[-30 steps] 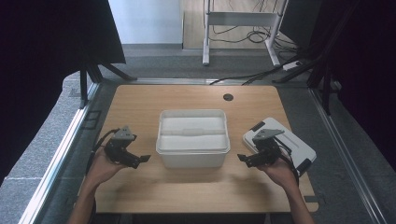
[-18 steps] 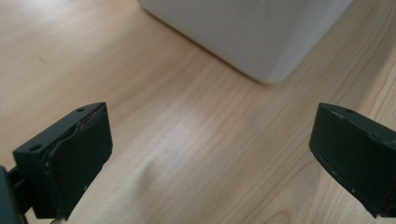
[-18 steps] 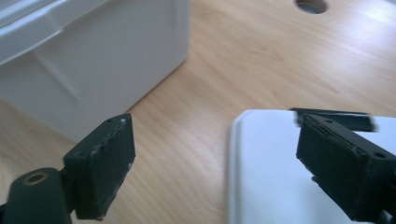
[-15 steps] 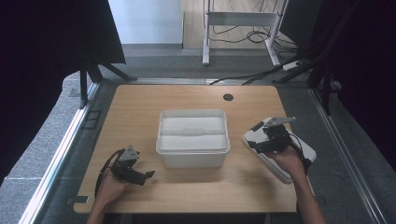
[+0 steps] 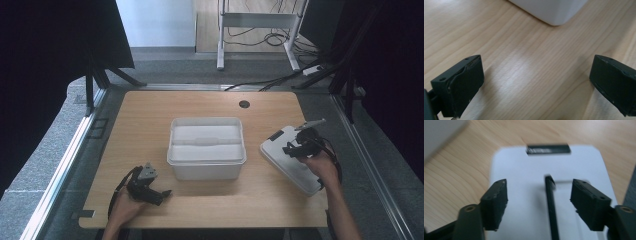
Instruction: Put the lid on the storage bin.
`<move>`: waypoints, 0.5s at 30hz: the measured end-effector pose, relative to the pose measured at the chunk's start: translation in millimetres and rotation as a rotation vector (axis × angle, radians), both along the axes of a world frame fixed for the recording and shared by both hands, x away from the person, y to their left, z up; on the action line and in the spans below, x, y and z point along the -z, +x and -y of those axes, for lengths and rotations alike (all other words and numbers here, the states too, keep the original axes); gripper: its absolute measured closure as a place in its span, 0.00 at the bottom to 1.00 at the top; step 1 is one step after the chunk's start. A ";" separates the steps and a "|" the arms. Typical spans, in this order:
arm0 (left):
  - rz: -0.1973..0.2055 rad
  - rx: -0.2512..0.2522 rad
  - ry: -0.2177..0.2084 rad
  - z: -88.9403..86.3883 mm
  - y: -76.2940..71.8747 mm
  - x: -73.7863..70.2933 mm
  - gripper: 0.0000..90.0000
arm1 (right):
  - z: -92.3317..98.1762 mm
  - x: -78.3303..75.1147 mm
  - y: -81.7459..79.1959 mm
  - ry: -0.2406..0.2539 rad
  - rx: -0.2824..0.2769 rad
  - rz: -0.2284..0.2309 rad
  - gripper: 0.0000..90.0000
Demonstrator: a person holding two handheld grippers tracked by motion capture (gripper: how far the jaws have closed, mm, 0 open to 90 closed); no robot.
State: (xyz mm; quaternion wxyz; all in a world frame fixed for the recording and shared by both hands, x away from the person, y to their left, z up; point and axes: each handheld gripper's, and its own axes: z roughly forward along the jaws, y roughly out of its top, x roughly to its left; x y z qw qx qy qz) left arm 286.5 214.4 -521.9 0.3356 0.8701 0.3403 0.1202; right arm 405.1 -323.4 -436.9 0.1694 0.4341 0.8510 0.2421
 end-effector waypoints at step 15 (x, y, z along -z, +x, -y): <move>-0.012 0.022 -0.005 -0.1 0.5 0.1 0.00 | 4.5 0.5 19.5 -0.224 -0.051 -0.208 0.93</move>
